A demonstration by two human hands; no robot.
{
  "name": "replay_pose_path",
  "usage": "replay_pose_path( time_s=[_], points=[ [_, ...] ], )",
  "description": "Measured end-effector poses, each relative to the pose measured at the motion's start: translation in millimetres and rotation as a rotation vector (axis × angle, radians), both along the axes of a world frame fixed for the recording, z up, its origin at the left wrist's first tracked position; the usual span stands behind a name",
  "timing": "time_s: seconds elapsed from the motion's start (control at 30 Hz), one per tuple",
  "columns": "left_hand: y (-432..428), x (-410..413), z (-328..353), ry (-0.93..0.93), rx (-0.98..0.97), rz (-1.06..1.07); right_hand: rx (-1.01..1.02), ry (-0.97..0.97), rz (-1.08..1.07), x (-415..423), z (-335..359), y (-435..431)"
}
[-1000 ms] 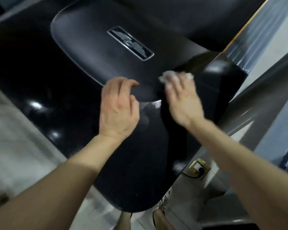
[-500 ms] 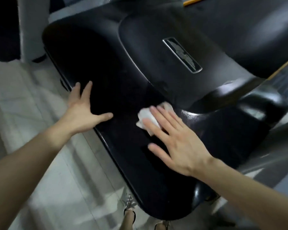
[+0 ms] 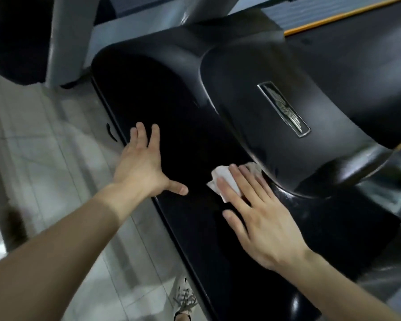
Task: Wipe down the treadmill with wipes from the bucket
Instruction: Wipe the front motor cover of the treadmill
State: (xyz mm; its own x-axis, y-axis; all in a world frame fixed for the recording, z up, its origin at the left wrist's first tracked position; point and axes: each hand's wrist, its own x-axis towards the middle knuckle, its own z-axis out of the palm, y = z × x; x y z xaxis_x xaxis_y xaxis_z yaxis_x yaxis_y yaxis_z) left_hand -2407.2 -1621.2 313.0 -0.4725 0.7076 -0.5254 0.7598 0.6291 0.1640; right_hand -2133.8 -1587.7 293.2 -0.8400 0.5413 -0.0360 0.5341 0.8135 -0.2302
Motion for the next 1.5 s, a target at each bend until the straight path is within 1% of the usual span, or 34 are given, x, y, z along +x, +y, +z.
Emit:
replay_pose_path(
  time_s=[0.07, 0.13, 0.2, 0.23, 0.3, 0.37, 0.43, 0.47, 0.5, 0.57, 0.6, 0.67, 0.73, 0.8, 0.87, 0.93, 1.0, 1.07, 1.1, 1.17, 1.2, 1.23, 1.3, 1.33, 1.37, 1.4, 1.47, 1.5],
  points=[
    [-2, 0, -1, 0.012, 0.013, -0.033, 0.043, 0.034, -0.027, -42, -9, 38],
    [-4, -1, 0, 0.027, 0.031, -0.052, 0.065, 0.075, -0.076, -118, -16, 95],
    [-5, -3, 3, 0.045, 0.036, -0.085, -0.035, 0.009, -0.121, -182, -11, 141],
    [-4, -7, 6, 0.054, 0.045, -0.105, -0.064, -0.014, -0.146, -195, -9, 151],
    [0, -24, 12, 0.034, 0.111, -0.106, -0.003, -0.003, -0.130, -183, -10, 139],
    [13, -53, 16, 0.016, 0.212, -0.057, 0.086, 0.037, -0.088, -140, -11, 103],
    [31, -83, 14, 0.018, 0.239, 0.022, 0.050, -0.020, -0.051, -101, -8, 68],
    [40, -95, 11, 0.010, 0.214, 0.054, 0.028, -0.041, -0.059, -93, -6, 62],
    [48, -104, 8, -0.008, 0.169, 0.068, 0.018, -0.037, -0.073, -97, -6, 66],
    [59, -112, 2, -0.041, 0.086, 0.063, 0.034, -0.010, -0.087, -134, -8, 97],
    [61, -114, 0, -0.049, 0.068, 0.064, 0.038, 0.004, -0.087, -164, -13, 121],
    [63, -114, -2, -0.053, 0.058, 0.064, -0.033, -0.018, -0.097, -232, -15, 173],
    [62, -113, -4, -0.038, 0.058, 0.074, -0.074, -0.053, -0.108, -273, -15, 204],
    [63, -114, -3, -0.028, 0.056, 0.071, -0.035, -0.038, -0.083, -264, -16, 198],
    [62, -116, -3, -0.017, 0.058, 0.051, 0.039, 0.004, -0.026, -214, -13, 166],
    [60, -116, -4, 0.007, 0.054, 0.013, 0.036, -0.006, 0.020, -163, -7, 137],
    [58, -117, -6, 0.010, 0.057, 0.002, 0.014, -0.018, 0.053, -153, -5, 144],
    [58, -118, -9, -0.008, 0.065, 0.005, 0.051, -0.006, 0.008, -184, -11, 182],
    [57, -119, -10, -0.005, 0.071, 0.005, 0.049, -0.006, -0.070, -210, -15, 207],
    [56, -121, -12, -0.001, 0.083, 0.000, -0.034, -0.052, -0.215, -268, -16, 246],
    [56, -121, -12, 0.001, 0.083, -0.008, -0.047, -0.087, -0.235, -292, -17, 245],
    [58, -120, -12, 0.010, 0.086, -0.014, -0.045, -0.094, -0.160, -310, -16, 235],
    [61, -119, -11, 0.030, 0.083, -0.021, -0.087, -0.090, 0.128, -320, -20, 210],
    [61, -118, -9, 0.039, 0.076, -0.026, -0.111, -0.079, 0.247, -317, -24, 211],
    [61, -118, -8, 0.052, 0.072, -0.034, -0.108, -0.083, 0.253, -314, -23, 226],
    [62, -118, -6, 0.061, 0.067, -0.047, -0.090, -0.099, 0.150, -313, -24, 251],
    [61, -119, -3, 0.054, 0.061, -0.069, -0.104, -0.193, -0.237, -317, -25, 301],
    [61, -120, -2, 0.043, 0.051, -0.078, -0.107, -0.233, -0.329, -326, -24, 305]
  ],
)
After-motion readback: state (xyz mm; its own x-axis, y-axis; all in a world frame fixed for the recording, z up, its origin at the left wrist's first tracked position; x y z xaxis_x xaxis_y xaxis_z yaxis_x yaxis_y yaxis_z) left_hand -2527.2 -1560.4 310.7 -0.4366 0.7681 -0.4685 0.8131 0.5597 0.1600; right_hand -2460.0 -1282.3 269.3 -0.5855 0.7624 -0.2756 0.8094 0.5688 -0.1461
